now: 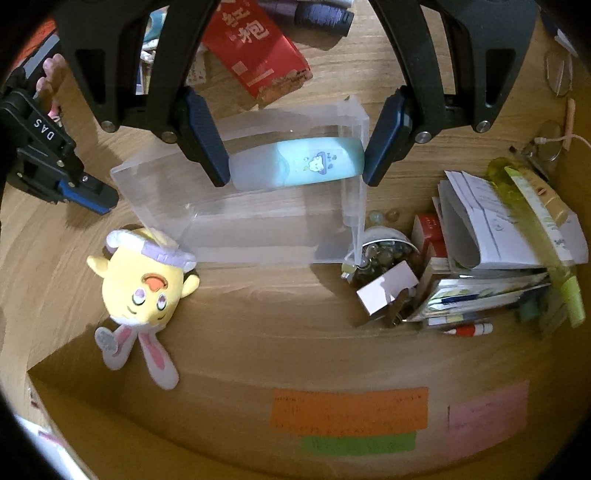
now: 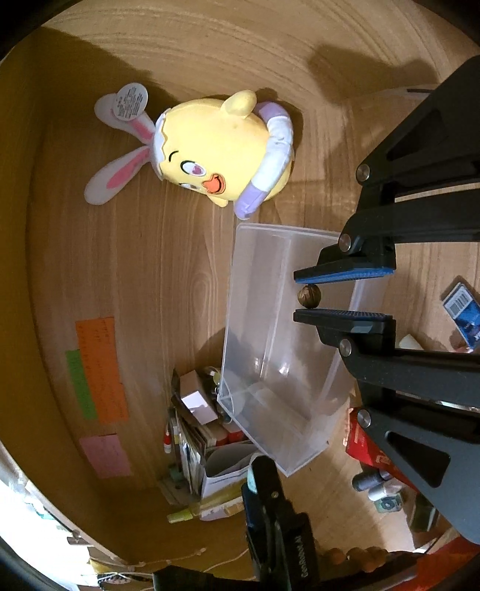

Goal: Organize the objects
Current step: 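Carry the light-blue tube into the bin and open the left tool while the right tool drops the bead, then grasp the dark green spray bottle with the left tool, then lift the spray bottle with the left tool while the right tool grasps the navy memory card, then lower the spray bottle into the bin with the left tool while the right tool releases the card there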

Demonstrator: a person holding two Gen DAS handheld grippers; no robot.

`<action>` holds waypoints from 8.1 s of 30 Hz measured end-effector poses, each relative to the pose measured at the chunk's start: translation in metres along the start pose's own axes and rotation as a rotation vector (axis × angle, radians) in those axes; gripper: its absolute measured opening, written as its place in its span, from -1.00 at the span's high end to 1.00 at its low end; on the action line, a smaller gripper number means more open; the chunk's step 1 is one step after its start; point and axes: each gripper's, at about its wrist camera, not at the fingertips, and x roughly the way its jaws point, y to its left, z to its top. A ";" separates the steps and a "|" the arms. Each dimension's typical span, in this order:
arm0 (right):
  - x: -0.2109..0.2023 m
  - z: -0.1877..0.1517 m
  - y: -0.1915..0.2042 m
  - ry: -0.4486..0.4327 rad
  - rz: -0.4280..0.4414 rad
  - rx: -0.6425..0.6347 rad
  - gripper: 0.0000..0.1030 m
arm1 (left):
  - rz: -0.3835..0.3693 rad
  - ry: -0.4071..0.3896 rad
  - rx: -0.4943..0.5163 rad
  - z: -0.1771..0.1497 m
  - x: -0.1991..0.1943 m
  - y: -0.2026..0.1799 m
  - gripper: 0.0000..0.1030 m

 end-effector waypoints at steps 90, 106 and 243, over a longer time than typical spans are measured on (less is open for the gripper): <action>-0.037 -0.062 0.005 0.136 -0.028 -0.045 0.11 | 0.040 0.101 -0.021 -0.120 -0.063 0.000 -0.61; -0.021 -0.103 -0.002 0.246 -0.003 0.023 -0.06 | 0.012 0.167 -0.043 -0.166 -0.062 -0.007 -0.61; 0.102 0.009 -0.001 0.196 -0.009 -0.072 0.04 | -0.001 0.139 -0.018 0.017 0.094 -0.006 0.20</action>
